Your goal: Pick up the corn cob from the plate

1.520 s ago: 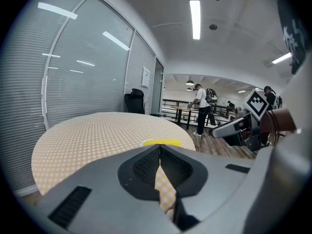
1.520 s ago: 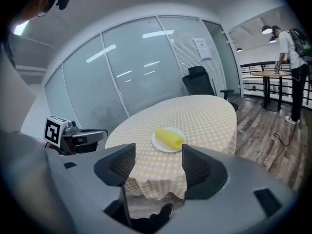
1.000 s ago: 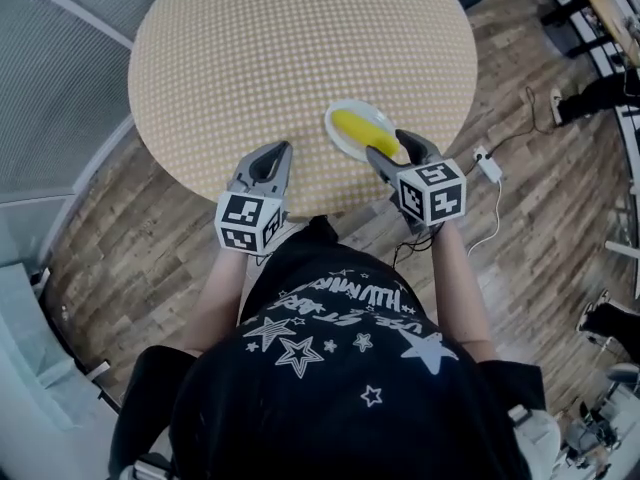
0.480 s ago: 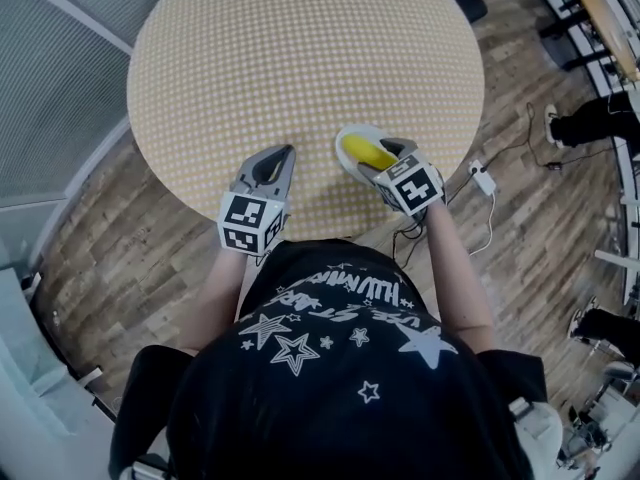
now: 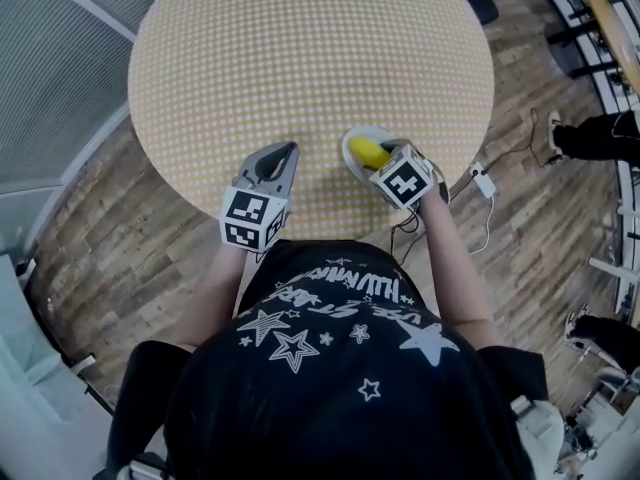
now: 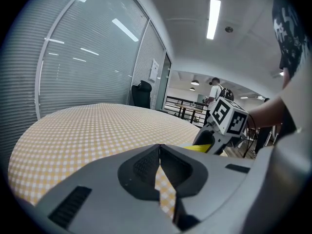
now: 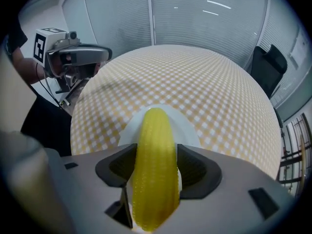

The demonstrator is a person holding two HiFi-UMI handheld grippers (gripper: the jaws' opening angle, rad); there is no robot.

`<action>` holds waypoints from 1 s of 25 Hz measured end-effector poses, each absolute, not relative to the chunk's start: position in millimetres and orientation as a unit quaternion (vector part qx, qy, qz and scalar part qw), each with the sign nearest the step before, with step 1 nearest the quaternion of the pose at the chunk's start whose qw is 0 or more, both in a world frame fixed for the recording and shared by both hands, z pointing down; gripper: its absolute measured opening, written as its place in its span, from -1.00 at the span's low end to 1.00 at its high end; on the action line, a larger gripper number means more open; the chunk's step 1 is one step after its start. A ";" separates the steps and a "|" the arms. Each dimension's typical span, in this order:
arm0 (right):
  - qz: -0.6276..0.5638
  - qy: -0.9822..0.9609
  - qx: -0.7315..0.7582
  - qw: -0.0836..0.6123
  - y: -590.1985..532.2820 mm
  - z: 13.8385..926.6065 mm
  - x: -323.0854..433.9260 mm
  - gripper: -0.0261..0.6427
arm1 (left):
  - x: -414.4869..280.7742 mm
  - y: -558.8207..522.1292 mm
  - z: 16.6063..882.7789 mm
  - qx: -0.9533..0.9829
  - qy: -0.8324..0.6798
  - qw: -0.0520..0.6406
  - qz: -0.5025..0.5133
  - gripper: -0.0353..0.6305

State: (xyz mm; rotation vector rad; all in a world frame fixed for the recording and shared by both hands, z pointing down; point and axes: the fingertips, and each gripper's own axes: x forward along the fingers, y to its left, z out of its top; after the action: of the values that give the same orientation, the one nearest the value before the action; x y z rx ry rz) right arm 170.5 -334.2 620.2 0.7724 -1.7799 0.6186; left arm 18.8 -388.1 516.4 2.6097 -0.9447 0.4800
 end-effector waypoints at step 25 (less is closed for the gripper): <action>0.215 -0.813 0.462 0.282 -321.1 493.6 177.4 -0.16 | 33.1 -322.3 493.1 0.917 -0.329 0.142 0.176 -0.87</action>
State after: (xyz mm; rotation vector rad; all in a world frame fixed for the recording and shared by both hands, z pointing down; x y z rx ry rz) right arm 177.4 -321.1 493.6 1.2370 -2.1782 0.5767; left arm 33.1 -322.3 493.1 2.6447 -0.9508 0.5090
